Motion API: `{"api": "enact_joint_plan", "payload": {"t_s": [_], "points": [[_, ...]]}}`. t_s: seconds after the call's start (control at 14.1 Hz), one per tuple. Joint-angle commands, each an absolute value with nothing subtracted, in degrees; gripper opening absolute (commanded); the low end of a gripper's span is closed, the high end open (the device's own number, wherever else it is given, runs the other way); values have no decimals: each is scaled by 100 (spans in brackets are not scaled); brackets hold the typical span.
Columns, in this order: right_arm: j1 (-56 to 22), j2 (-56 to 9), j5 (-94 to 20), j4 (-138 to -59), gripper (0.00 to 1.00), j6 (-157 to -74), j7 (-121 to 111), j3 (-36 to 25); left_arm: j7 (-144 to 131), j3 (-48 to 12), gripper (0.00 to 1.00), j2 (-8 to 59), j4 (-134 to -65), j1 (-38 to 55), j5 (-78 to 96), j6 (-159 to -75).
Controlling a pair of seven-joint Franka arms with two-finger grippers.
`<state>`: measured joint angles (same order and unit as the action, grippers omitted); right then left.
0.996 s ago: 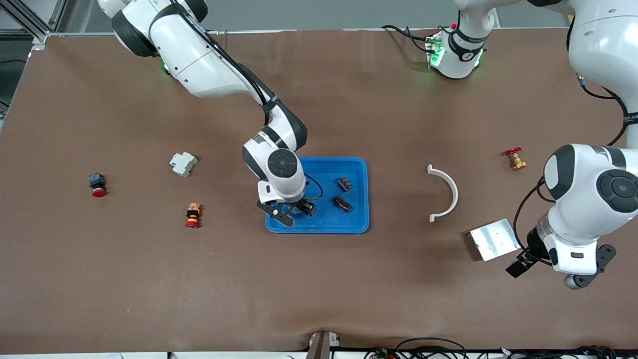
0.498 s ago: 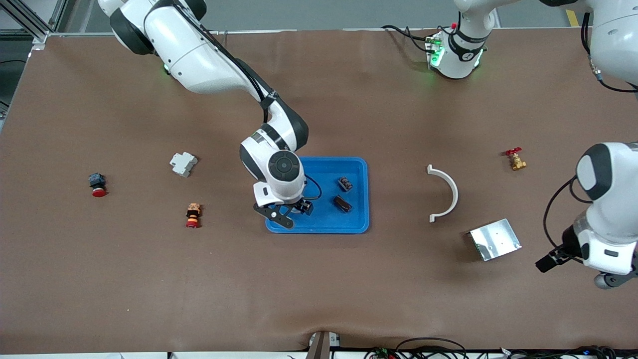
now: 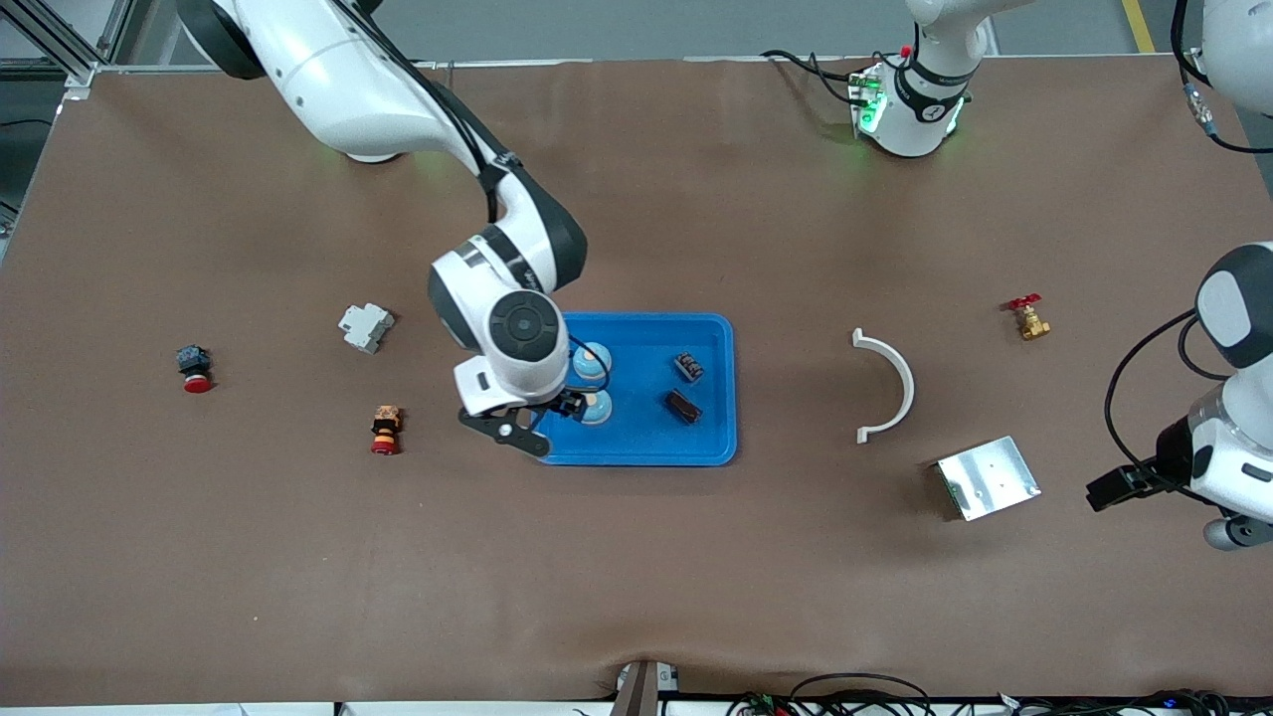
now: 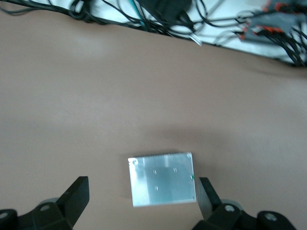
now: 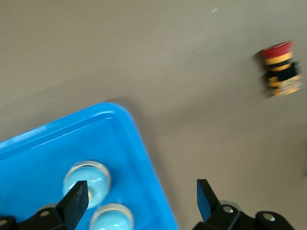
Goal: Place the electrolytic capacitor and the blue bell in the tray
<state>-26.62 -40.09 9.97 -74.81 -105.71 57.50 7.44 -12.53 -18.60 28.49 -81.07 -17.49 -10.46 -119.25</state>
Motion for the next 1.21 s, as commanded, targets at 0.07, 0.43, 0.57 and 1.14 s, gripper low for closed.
{"api": "enact_joint_plan", "payload": {"t_s": [0.07,0.43,0.57,1.14], "points": [[-2243,-3263,1002,-7970,100,-10283,4960,826,-494,-1495,100,2076,-8945,-1477,-660,-11918],[-1452,-2348,1002,-8481,100,-9959,4203,844,-378,-1485,100,1267,-9606,-1336,-316,-11874],[-1153,-2041,984,-8490,100,-9696,3266,826,-369,-1503,100,951,-9764,-1353,-299,-11874],[245,-1029,861,-8473,100,-8912,556,800,-466,-1538,100,405,-9738,-1415,-299,-11515]]}}
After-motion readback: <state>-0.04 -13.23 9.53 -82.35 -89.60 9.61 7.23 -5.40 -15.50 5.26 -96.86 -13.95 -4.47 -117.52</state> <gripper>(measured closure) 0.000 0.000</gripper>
